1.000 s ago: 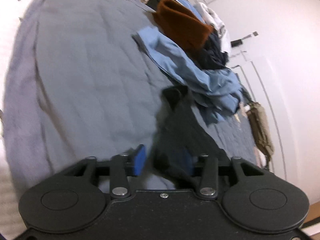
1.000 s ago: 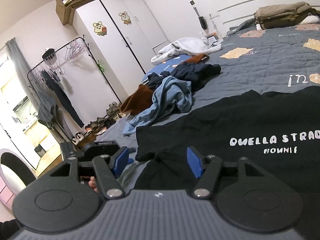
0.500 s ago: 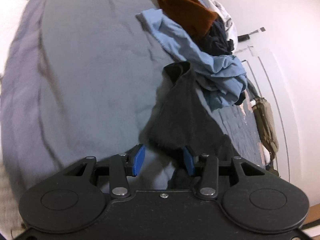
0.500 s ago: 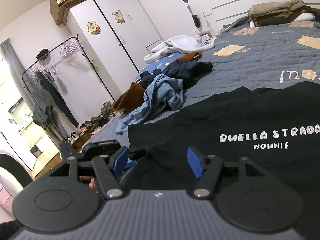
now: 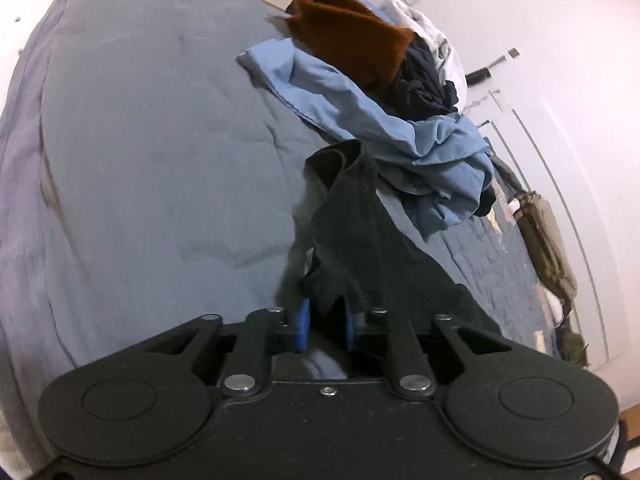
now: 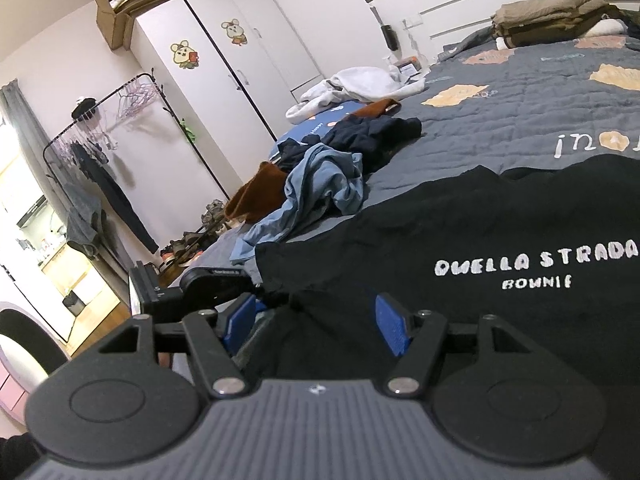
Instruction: Fold clothes
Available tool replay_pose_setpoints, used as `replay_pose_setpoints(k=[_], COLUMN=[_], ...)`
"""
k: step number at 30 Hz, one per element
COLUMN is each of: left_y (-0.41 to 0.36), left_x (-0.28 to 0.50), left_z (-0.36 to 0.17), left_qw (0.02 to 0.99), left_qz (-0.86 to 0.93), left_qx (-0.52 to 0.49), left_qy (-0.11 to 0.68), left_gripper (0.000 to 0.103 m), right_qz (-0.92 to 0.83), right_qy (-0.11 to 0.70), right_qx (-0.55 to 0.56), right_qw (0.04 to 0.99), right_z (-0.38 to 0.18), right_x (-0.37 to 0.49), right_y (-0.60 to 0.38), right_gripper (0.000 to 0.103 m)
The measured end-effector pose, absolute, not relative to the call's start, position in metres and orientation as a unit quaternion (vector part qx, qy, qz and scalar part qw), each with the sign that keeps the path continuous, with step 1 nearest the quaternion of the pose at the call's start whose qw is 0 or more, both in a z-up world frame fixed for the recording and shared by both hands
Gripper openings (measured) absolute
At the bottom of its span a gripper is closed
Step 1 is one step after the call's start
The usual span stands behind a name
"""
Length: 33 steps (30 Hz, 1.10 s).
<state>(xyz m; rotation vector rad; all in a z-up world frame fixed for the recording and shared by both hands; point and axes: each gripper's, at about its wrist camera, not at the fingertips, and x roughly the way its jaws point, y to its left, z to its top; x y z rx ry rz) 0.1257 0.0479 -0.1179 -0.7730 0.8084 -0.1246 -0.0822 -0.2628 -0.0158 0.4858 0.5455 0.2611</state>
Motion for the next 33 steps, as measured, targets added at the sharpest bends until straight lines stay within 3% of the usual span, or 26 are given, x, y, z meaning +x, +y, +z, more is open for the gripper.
replay_pose_setpoints(k=[4,13,20,27,28,31,33], left_y=[0.03,-0.051,-0.115,-0.128,-0.124,-0.112,-0.102], left_x=[0.122,0.087,0.056,0.052,0.052,0.054,0.051], left_z=[-0.104,-0.064,-0.082,-0.107,-0.104,-0.091,-0.08], left_qw=[0.887,0.954,0.911,0.878,0.878,0.878,0.881], left_qz=[-0.079,-0.185,-0.298,-0.312,-0.314,-0.324,-0.327], left_qx=[-0.288,-0.007,0.159,0.196,0.181,0.127,0.093], left_qy=[0.353,0.235,0.236,0.306,0.313,0.329,0.329], left_gripper=[0.007,0.006,0.006,0.012,0.017,0.05,0.051], right_qz=[0.124,0.116,0.11,0.105,0.104,0.101,0.099], right_qy=[0.266,0.264,0.274,0.275,0.274,0.271,0.268], right_qx=[0.241,0.265,0.276,0.28,0.282,0.286,0.29], right_qw=[0.925,0.92,0.915,0.914,0.914,0.913,0.913], right_z=[-0.016,-0.019,-0.025,-0.027,-0.026,-0.025,-0.024], right_x=[-0.084,-0.09,-0.096,-0.1,-0.1,-0.101,-0.101], right_y=[-0.267,-0.28,-0.289,-0.296,-0.297,-0.301,-0.304], right_gripper=[0.066,0.066,0.066,0.066,0.066,0.066,0.066])
